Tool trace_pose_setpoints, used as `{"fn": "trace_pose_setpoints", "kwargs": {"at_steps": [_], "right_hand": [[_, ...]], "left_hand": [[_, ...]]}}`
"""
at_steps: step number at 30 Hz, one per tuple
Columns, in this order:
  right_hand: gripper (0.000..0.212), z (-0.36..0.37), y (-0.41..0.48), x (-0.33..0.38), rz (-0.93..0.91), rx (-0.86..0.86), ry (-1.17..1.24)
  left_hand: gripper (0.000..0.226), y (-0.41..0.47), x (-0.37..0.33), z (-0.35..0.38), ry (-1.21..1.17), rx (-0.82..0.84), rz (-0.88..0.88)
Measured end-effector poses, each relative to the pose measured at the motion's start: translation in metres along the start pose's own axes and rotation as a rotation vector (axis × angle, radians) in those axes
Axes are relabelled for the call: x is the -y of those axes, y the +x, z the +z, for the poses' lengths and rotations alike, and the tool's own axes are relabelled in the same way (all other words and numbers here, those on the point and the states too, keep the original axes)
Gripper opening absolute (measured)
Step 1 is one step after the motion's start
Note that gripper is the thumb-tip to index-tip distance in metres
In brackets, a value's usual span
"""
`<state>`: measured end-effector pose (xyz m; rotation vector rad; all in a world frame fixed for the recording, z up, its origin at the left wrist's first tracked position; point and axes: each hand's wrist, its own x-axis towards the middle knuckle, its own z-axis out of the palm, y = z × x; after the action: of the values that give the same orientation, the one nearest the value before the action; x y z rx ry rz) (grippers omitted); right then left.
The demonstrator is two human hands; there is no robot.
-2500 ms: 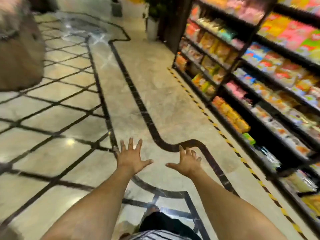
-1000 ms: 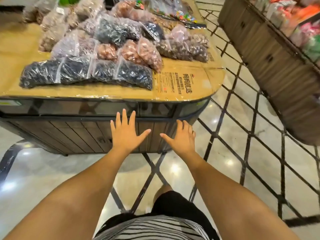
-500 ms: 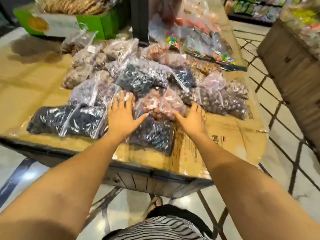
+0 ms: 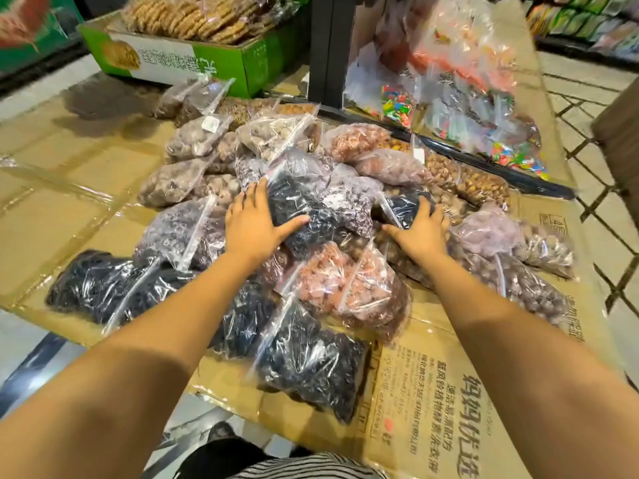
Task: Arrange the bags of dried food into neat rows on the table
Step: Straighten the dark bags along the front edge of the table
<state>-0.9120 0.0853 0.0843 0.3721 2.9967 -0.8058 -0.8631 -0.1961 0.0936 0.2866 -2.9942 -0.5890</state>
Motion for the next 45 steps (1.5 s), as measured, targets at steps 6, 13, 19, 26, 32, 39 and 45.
{"fn": "trace_pose_setpoints", "kwargs": {"at_steps": [6,13,19,26,32,39,45], "right_hand": [[0.077,0.008,0.008,-0.002,0.04,-0.033,0.013],[0.06,0.001,-0.011,0.007,0.07,-0.214,0.311],[0.058,-0.009,-0.059,0.013,0.172,-0.388,0.54],[0.034,-0.041,-0.122,0.021,0.153,-0.41,0.665],[0.042,-0.042,-0.143,0.002,0.241,-0.361,0.781],[0.053,-0.042,-0.154,-0.016,0.373,-0.342,0.816],[0.048,-0.039,-0.178,-0.029,0.383,-0.268,0.66]], "left_hand": [[0.118,0.012,-0.001,-0.009,-0.098,-0.007,-0.046],[0.113,0.016,-0.005,-0.012,-0.09,0.069,-0.032],[0.111,0.025,-0.005,-0.011,-0.085,0.065,-0.053],[0.106,0.02,-0.003,-0.005,-0.2,0.054,-0.061],[0.097,0.013,-0.005,-0.013,-0.289,0.043,-0.001],[0.09,0.0,-0.01,-0.036,-0.39,0.028,-0.002],[0.096,-0.008,-0.003,-0.043,-0.626,0.272,-0.219]]}}
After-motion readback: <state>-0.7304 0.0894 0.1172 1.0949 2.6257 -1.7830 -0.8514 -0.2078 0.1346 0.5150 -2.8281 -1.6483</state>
